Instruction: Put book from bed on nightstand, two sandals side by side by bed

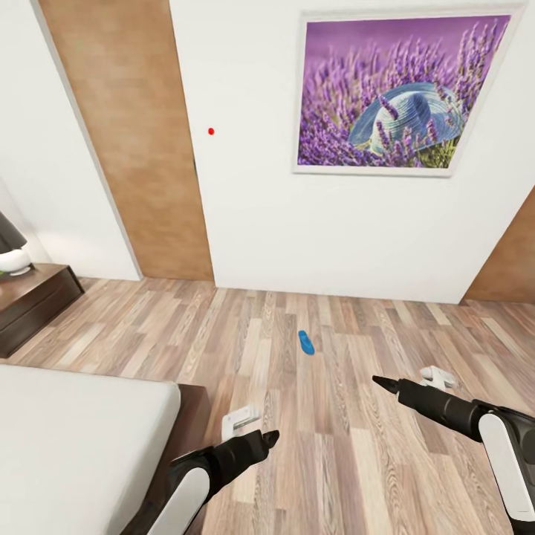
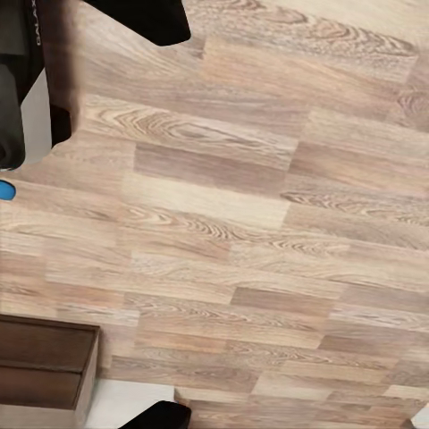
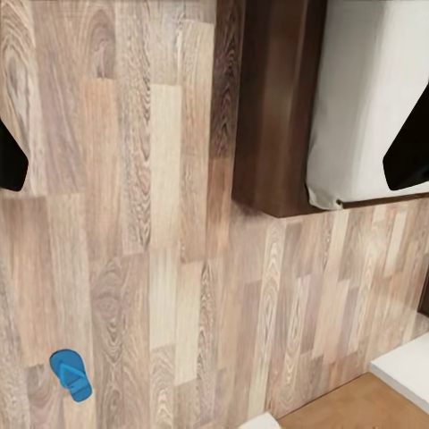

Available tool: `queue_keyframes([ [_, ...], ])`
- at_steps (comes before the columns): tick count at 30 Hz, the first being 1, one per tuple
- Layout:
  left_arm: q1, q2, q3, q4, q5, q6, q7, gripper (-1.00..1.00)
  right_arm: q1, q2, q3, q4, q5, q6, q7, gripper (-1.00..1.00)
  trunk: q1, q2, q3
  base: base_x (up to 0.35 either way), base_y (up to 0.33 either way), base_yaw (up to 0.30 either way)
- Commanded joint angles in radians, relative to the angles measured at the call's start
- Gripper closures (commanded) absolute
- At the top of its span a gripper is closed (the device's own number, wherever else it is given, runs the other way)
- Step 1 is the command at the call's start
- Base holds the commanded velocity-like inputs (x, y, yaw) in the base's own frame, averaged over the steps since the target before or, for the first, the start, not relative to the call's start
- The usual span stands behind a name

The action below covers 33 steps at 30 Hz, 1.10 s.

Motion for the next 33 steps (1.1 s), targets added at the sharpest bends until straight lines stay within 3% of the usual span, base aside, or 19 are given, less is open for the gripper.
queue_keyframes([
  [1, -0.001, 0.000, -0.001, -0.001, 0.010, 0.000, 0.010, -1.00, -0.001, 0.000, -0.001, 0.000, 0.009, 0.004, 0.010, -1.00, 0.001, -0.002, -0.002, 0.341, 0.000, 0.000],
  [33, -0.003, -0.002, -0.002, 0.006, 0.010, 0.000, 0.010, -1.00, -0.001, 0.000, -0.002, 0.000, 0.009, 0.004, 0.010, -1.00, 0.001, -0.002, -0.002, 0.341, -0.021, 0.000],
])
